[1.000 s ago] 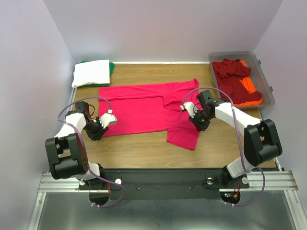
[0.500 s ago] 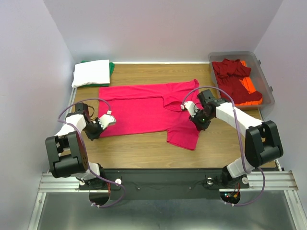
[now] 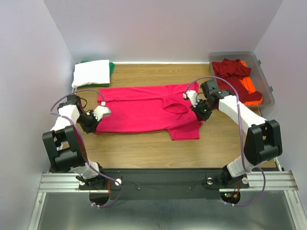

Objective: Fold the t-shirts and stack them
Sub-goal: Fold the tshirt

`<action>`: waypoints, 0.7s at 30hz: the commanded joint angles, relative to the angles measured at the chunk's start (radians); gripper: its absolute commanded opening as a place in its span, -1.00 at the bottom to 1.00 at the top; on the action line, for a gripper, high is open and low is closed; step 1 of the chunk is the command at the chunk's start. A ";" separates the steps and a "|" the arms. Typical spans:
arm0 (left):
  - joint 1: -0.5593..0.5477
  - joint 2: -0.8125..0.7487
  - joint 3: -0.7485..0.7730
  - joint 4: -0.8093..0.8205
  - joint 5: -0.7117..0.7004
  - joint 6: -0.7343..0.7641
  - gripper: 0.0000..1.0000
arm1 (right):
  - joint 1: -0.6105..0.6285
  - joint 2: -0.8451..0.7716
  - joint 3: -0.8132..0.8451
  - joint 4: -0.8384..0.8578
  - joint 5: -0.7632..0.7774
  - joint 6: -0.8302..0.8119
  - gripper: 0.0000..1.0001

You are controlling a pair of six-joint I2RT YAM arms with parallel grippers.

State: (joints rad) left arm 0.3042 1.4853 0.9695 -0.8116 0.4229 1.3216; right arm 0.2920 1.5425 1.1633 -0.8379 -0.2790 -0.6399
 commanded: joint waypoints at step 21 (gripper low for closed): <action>0.004 0.271 0.359 -0.078 0.132 -0.131 -1.00 | -0.016 0.294 0.398 -0.047 0.012 -0.044 -0.99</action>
State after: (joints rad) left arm 0.3046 1.7218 1.2507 -0.8600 0.5102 1.2263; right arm 0.2874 1.8065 1.4944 -0.8719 -0.2764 -0.6659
